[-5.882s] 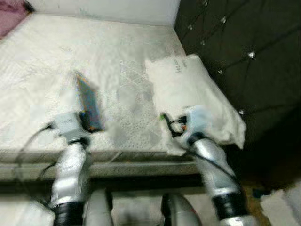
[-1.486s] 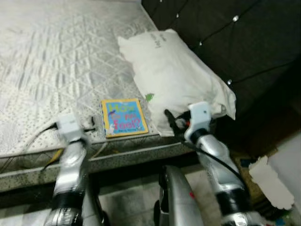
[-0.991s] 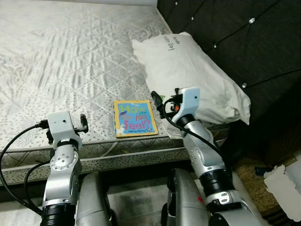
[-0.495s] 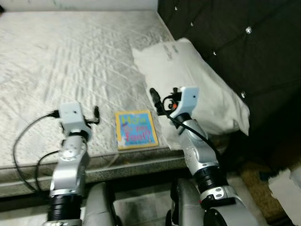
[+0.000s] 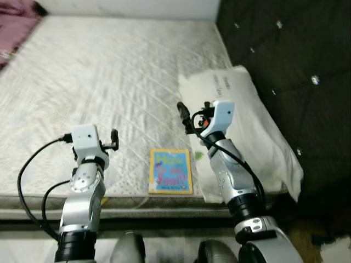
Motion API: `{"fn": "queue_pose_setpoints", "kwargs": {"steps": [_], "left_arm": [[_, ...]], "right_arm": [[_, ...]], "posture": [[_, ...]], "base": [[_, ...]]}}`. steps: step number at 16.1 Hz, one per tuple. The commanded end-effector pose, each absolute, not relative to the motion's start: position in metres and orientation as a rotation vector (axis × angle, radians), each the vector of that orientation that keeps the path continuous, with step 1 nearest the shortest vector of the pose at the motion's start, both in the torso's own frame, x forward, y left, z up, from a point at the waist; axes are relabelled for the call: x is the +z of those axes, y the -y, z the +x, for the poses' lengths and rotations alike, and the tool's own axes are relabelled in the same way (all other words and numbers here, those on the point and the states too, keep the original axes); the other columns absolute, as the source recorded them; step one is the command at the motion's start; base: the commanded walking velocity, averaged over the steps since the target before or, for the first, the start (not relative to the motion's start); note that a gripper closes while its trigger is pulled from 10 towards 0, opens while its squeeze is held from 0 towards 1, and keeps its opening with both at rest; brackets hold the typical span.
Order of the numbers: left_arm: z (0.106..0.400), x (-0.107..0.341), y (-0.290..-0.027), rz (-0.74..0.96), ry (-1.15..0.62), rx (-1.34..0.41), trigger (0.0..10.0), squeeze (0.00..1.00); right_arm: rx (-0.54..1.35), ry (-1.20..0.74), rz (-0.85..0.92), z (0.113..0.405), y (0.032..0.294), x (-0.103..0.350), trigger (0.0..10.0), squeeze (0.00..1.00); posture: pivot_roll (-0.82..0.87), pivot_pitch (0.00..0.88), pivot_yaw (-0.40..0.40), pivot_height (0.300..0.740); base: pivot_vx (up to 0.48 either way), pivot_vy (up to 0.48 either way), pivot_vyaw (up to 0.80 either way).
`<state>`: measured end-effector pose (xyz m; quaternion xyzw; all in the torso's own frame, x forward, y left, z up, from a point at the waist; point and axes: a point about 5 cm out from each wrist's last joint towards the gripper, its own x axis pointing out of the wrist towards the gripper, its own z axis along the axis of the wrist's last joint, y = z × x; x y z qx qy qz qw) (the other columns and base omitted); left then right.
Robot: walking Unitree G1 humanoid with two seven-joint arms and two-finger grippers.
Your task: Clean up the room
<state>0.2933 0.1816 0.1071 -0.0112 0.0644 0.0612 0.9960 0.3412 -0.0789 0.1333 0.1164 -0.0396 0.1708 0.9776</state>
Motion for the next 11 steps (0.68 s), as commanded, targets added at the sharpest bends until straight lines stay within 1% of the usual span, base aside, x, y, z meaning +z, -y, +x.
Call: {"fn": "queue_pose_setpoints", "kwargs": {"steps": [1, 6, 9, 11], "left_arm": [[0.296, 0.106, -0.174, 0.001, -0.139, 0.079, 10.0, 0.0], [0.292, 0.104, -0.175, -0.048, -0.139, 0.077, 10.0, 0.0], [0.292, 0.106, -0.175, -0.046, -0.123, 0.072, 10.0, 0.0], [0.291, 0.106, -0.177, -0.05, -0.12, 0.087, 10.0, 0.0]], "right_arm": [[0.305, 0.084, 0.237, 0.341, 0.086, 0.134, 10.0, 0.0], [0.237, 0.044, 0.21, 0.334, 0.099, 0.122, 10.0, 0.0], [0.189, 0.055, 0.196, 0.338, 0.103, 0.125, 10.0, 0.0], [0.119, 0.028, 0.172, 0.339, 0.109, 0.122, 10.0, 0.0]], "posture": [[-0.05, 0.0, -0.005, 0.74], [-0.05, 0.0, -0.004, 0.74], [-0.05, 0.0, -0.004, 0.74], [-0.05, 0.0, -0.002, 0.74]], "base": [[0.0, 0.0, 0.0], [0.0, 0.0, 0.0], [0.0, 0.0, 0.0], [0.0, 0.0, 0.0]]}}
